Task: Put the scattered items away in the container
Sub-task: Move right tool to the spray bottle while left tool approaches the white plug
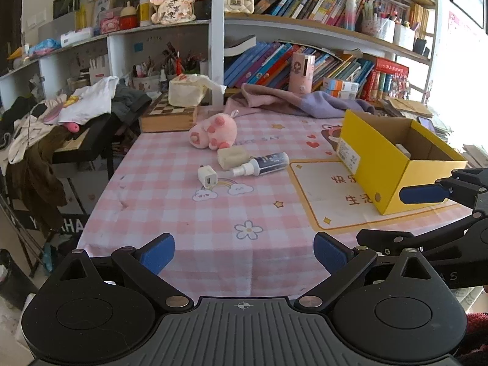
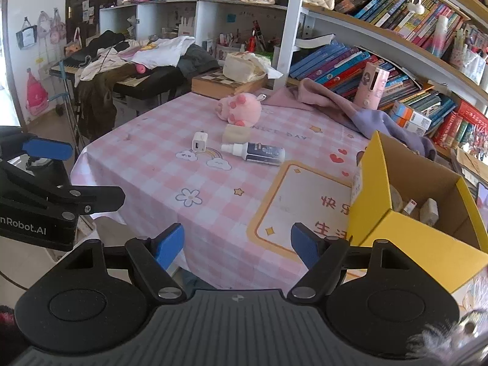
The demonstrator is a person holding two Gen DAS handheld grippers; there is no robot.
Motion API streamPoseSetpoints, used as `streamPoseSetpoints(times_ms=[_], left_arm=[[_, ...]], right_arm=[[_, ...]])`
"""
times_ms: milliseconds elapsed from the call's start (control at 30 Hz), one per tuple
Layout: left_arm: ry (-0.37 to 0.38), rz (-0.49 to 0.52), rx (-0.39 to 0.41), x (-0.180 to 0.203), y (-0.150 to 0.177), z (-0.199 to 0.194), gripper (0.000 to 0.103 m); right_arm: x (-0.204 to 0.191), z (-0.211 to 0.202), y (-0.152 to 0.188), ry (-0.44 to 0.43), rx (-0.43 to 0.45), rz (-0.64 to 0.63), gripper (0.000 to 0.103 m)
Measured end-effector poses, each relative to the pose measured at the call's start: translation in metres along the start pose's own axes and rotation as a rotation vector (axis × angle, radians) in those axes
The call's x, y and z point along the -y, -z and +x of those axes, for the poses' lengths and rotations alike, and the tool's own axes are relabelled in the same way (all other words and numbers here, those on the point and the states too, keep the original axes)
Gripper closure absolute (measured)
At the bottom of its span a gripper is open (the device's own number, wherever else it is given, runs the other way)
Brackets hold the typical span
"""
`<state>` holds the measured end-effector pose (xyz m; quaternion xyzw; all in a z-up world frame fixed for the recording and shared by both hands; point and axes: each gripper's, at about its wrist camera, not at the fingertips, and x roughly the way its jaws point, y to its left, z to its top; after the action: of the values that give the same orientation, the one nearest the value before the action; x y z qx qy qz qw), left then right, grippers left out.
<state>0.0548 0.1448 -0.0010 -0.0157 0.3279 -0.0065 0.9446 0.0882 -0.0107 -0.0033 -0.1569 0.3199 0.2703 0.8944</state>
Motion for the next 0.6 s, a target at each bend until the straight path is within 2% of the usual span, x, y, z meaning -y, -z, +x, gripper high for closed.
streamPoseSetpoints(times_ms=[133, 600], left_arm=[[0.015, -0.003, -0.023, -0.002, -0.007, 0.017, 0.004], [-0.040, -0.069, -0.083, -0.020, -0.038, 0.077, 0.004]], right_arm=[[0.006, 0.016, -0.010, -0.013, -0.015, -0.013, 0.029], [0.034, 0.086, -0.052, -0.084, -0.072, -0.055, 0.031]])
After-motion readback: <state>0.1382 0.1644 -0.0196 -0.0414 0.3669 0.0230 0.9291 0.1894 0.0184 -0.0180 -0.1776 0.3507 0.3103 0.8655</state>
